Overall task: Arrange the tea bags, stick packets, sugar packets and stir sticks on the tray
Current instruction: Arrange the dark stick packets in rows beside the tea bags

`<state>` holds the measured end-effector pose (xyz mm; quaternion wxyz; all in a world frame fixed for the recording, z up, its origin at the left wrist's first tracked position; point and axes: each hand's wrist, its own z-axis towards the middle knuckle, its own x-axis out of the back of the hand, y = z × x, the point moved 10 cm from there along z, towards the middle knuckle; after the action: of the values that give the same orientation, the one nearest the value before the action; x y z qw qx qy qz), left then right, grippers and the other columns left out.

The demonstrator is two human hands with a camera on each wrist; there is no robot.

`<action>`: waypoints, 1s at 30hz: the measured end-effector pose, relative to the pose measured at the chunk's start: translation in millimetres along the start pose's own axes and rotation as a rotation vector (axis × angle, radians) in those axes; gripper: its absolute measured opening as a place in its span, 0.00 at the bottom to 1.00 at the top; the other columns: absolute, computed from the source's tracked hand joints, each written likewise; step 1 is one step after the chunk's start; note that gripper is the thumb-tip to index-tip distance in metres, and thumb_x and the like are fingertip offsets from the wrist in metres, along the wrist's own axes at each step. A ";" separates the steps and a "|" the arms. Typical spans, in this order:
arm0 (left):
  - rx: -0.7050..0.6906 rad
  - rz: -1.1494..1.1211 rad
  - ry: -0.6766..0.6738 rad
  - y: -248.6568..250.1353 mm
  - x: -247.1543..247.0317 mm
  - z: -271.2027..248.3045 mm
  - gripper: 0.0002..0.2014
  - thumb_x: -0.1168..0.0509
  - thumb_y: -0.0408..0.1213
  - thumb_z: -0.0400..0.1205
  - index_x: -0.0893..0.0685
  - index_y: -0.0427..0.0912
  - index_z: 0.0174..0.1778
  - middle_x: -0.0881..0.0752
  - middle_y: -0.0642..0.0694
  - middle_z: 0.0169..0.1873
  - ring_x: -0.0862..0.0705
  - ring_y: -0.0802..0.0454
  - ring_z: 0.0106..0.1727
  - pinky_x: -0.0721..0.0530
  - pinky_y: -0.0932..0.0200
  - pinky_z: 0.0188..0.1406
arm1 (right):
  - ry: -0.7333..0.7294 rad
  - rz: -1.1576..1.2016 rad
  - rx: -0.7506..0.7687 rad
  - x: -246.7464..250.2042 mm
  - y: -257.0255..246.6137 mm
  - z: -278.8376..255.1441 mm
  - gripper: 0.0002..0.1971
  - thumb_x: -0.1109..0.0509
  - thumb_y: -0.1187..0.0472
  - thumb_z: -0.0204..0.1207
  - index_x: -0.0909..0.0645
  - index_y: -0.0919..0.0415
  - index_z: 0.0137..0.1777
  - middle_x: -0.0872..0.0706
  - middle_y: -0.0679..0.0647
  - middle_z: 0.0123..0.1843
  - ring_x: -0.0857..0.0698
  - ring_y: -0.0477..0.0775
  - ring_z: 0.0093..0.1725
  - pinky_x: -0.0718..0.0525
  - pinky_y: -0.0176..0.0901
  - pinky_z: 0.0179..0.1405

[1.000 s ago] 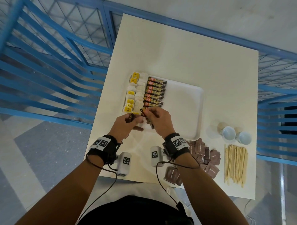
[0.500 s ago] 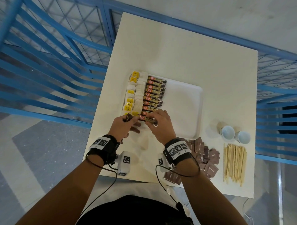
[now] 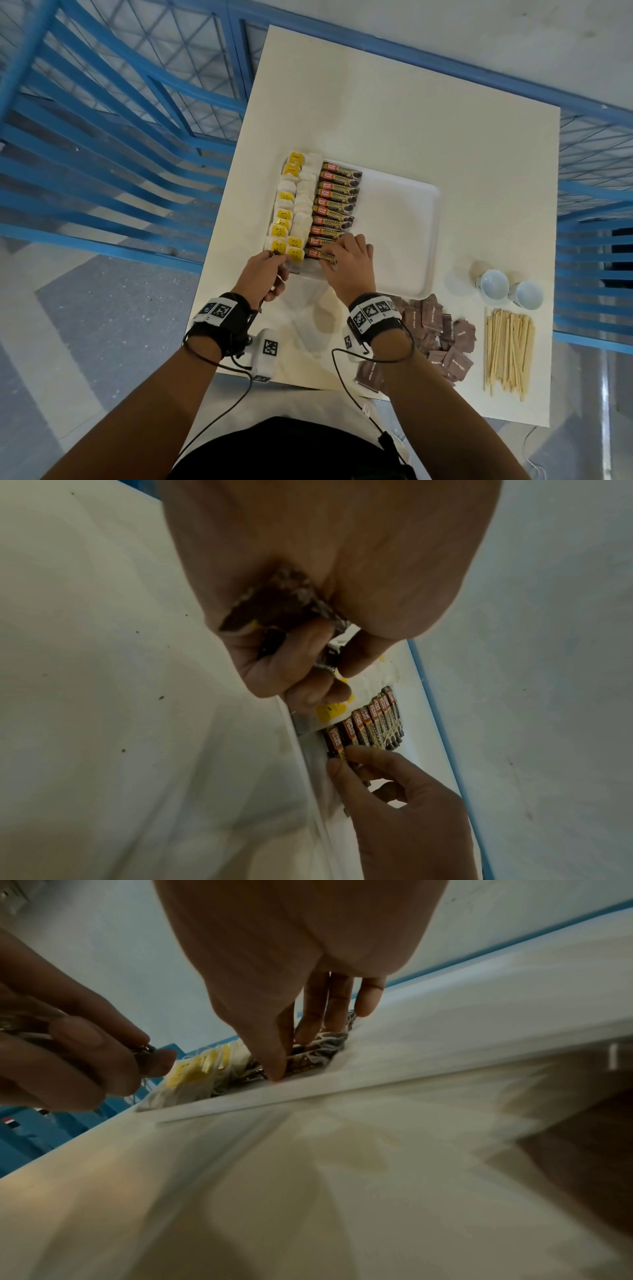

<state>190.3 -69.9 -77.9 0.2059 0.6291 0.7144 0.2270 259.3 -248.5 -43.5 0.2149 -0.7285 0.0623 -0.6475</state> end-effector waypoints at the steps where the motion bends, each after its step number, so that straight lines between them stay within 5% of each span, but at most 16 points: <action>1: 0.000 0.001 0.002 -0.1 0.6 0.0 0.08 0.41 0.36 0.89 0.18 0.38 0.54 0.20 0.44 0.31 0.28 0.49 0.22 0.40 0.66 0.16 | 0.002 -0.005 -0.006 -0.4 -0.4 0.6 0.07 0.25 0.54 0.75 0.11 0.53 0.51 0.19 0.49 0.52 0.24 0.56 0.54 0.28 0.51 0.55; 15: 0.034 -0.036 -0.018 2.2 -4.4 -2.1 0.08 0.42 0.33 0.87 0.19 0.37 0.55 0.20 0.42 0.33 0.28 0.49 0.23 0.39 0.66 0.16 | -0.023 0.005 -0.065 -4.5 1.9 -0.2 0.12 0.27 0.50 0.75 0.16 0.53 0.55 0.16 0.48 0.52 0.23 0.55 0.53 0.27 0.53 0.55; 19: 0.028 -0.088 -0.102 7.6 -13.4 -6.9 0.15 0.46 0.29 0.86 0.17 0.31 0.62 0.20 0.40 0.35 0.25 0.48 0.24 0.35 0.65 0.16 | 0.012 0.030 -0.064 2.5 2.5 -2.5 0.11 0.26 0.52 0.74 0.16 0.52 0.55 0.17 0.46 0.49 0.23 0.53 0.51 0.27 0.52 0.54; 22: 0.008 -0.110 -0.227 10.2 -23.1 -12.4 0.14 0.46 0.37 0.93 0.17 0.39 0.67 0.14 0.37 0.43 0.17 0.44 0.32 0.29 0.62 0.19 | 0.062 0.108 -0.074 11.3 2.8 -4.7 0.07 0.28 0.55 0.75 0.16 0.51 0.52 0.19 0.43 0.44 0.24 0.50 0.48 0.26 0.49 0.52; 26: 0.025 -0.090 -0.347 11.5 -35.4 -16.9 0.14 0.43 0.44 0.93 0.17 0.48 0.70 0.09 0.37 0.51 0.13 0.43 0.39 0.30 0.64 0.18 | 0.004 0.420 -0.110 10.0 -1.9 -2.2 0.05 0.29 0.56 0.81 0.14 0.52 0.53 0.14 0.43 0.44 0.19 0.44 0.44 0.22 0.37 0.47; 30: -0.076 0.101 -0.321 19.0 -40.2 -16.9 0.13 0.35 0.45 0.90 0.15 0.53 0.69 0.07 0.40 0.52 0.17 0.51 0.35 0.36 0.64 0.22 | -0.178 0.622 -0.292 3.9 -7.4 3.8 0.13 0.30 0.45 0.82 0.12 0.53 0.54 0.12 0.39 0.40 0.15 0.36 0.39 0.23 0.24 0.40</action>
<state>200.8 -108.9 -52.7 0.3295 0.6840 0.6307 0.1605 262.2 -242.4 -37.3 0.2997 -0.7512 0.3541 -0.4695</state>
